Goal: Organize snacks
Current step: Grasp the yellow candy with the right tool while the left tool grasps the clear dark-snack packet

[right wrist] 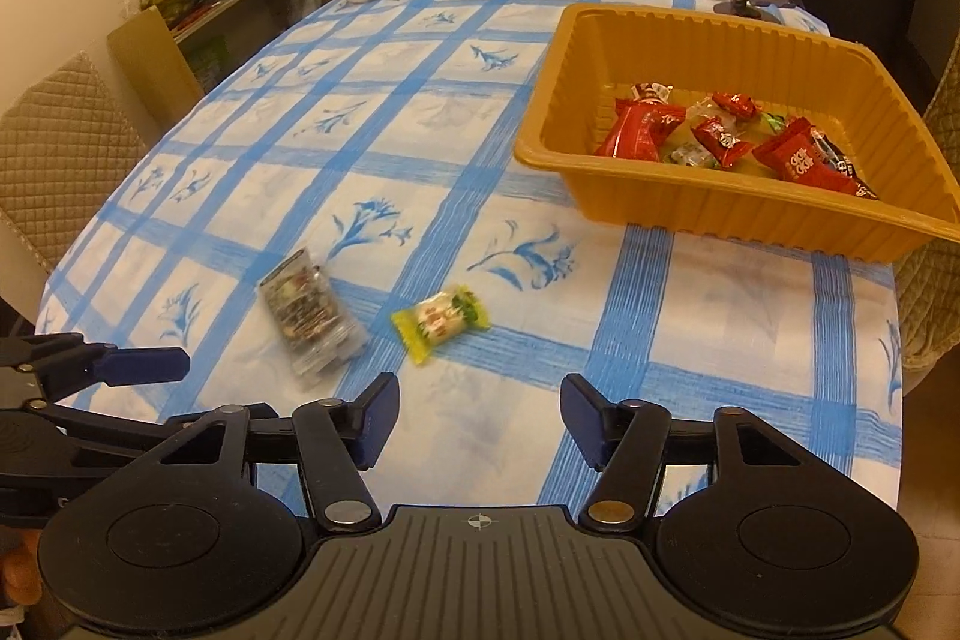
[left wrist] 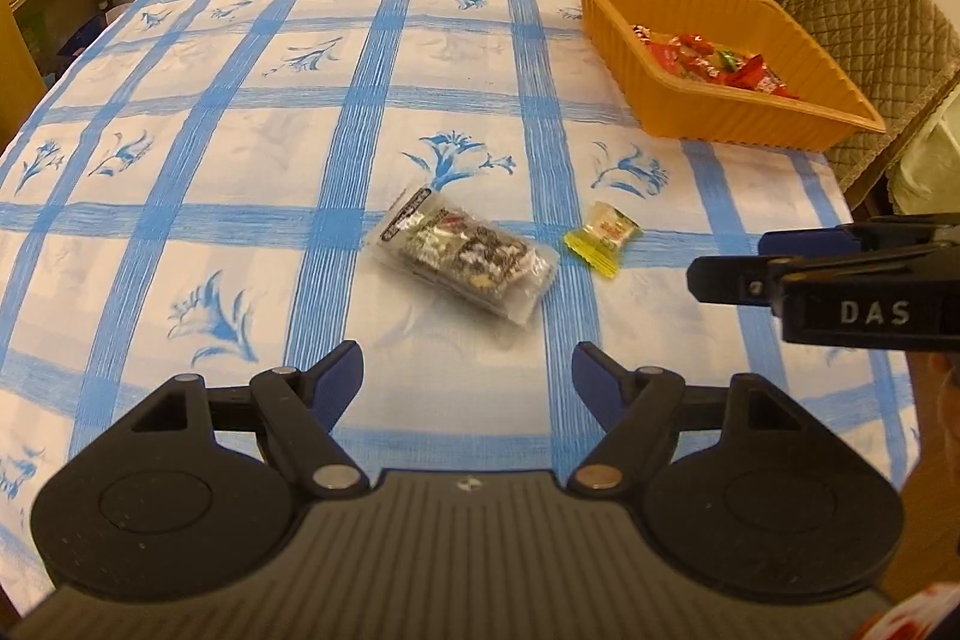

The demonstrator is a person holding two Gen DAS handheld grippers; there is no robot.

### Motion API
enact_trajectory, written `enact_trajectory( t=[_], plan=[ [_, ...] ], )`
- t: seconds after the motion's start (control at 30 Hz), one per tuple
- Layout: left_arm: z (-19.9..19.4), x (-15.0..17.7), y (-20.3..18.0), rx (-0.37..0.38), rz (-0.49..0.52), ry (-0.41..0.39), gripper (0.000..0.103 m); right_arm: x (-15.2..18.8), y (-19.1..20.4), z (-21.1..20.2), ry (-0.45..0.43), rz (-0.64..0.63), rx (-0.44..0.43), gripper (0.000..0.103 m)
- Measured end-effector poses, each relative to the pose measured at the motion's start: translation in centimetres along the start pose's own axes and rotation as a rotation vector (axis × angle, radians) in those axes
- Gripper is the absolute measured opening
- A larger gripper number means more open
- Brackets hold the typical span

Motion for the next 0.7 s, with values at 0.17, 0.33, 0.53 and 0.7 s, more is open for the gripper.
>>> enact_trajectory(
  t=[0.17,0.33,0.53,0.7],
  plan=[
    [1.7,-0.8,0.2,-0.027,0.015,0.003,0.075,-0.7,-0.5,0.9,0.013,0.010,-0.010,0.059],
    [2.6,-1.2,1.2,-0.050,0.010,0.017,0.074,-1.0,-0.5,1.5,0.026,0.024,-0.035,0.057],
    [2.4,-1.4,3.7,-0.095,-0.022,0.016,0.074,-1.1,0.4,2.5,0.051,0.040,-0.086,0.048],
    [2.1,-1.4,5.5,-0.130,-0.044,0.014,0.074,-1.2,1.6,3.8,0.066,0.034,-0.106,0.046]
  ],
)
Point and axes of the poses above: each gripper's, at about its wrist camera, not at the fingertips, and z roughly the way its jaws point, y to its left, x to its underside, the point moved 8 cm from there along z, roughly the way its jaws point, and after that the axes turned 6 degrees about z, right-handed, at the moved point
